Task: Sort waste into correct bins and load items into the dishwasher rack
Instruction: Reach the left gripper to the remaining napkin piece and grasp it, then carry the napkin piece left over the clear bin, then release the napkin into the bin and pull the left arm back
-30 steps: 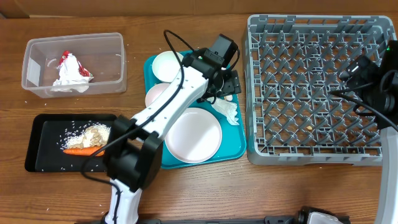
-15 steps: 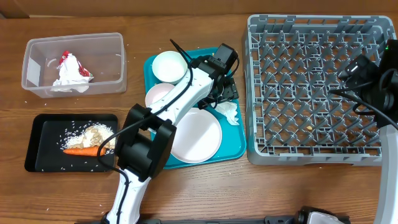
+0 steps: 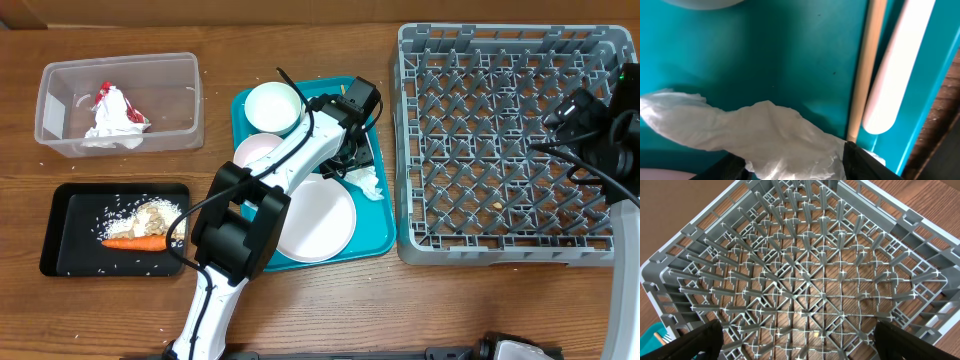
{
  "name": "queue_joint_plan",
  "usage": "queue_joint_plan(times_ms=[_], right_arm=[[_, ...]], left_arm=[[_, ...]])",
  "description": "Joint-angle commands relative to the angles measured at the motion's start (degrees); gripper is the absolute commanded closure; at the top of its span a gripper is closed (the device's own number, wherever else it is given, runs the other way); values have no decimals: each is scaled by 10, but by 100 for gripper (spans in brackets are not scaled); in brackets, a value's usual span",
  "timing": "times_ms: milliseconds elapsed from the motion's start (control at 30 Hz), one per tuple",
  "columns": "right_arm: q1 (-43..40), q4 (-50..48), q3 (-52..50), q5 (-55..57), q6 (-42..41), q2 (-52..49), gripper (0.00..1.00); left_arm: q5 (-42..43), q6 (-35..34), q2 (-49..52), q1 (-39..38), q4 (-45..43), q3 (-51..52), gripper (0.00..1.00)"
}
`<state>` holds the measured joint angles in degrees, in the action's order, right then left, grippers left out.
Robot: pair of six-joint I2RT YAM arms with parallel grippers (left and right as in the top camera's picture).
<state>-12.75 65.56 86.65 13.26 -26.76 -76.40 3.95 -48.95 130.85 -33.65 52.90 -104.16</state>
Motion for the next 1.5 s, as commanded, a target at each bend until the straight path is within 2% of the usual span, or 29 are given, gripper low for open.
queue_joint_plan(times_ms=[0,33,167,267,300,600,667,700,767,933,1200,1267,1300,1333,1367,1400,1467], right_arm=[[-1,-3,3,-1,-1,0,0],[-1,-3,3,-1,-1,0,0],[-1,-3,3,-1,-1,0,0],[-1,-3,3,-1,-1,0,0],[-1,-3,3,-1,-1,0,0],[-1,-3,3,-1,-1,0,0],[-1,-3,3,-1,-1,0,0],[-1,-3,3,-1,-1,0,0],[-1,-3,3,-1,-1,0,0],[-1,-3,3,-1,-1,0,0],[-1,-3,3,-1,-1,0,0],[-1,-3,3,-1,-1,0,0],[-1,-3,3,-1,-1,0,0],[-1,-3,3,-1,-1,0,0],[-1,-3,3,-1,-1,0,0],[-1,-3,3,-1,-1,0,0],[-1,-3,3,-1,-1,0,0]], left_arm=[[-15,12,3,3,14,-8,49],[-15,14,2,3,20,-14,51],[-16,42,-5,3,50,-44,83],[-21,42,-11,3,73,-63,90],[-24,42,-13,3,82,-70,96],[-87,42,-45,6,215,-194,96],[-125,42,-59,11,240,-224,96],[-181,44,-74,21,256,-249,96],[-226,58,-92,39,258,-263,96],[-240,78,-130,117,250,-272,96],[-238,78,-127,302,206,-272,95],[-234,78,-122,346,202,-272,88],[-233,78,-118,381,201,-271,72],[-230,78,-116,397,201,-271,49],[-219,78,-112,415,201,-271,18],[-205,78,-111,429,202,-271,0],[-176,78,-105,452,206,-271,0]])
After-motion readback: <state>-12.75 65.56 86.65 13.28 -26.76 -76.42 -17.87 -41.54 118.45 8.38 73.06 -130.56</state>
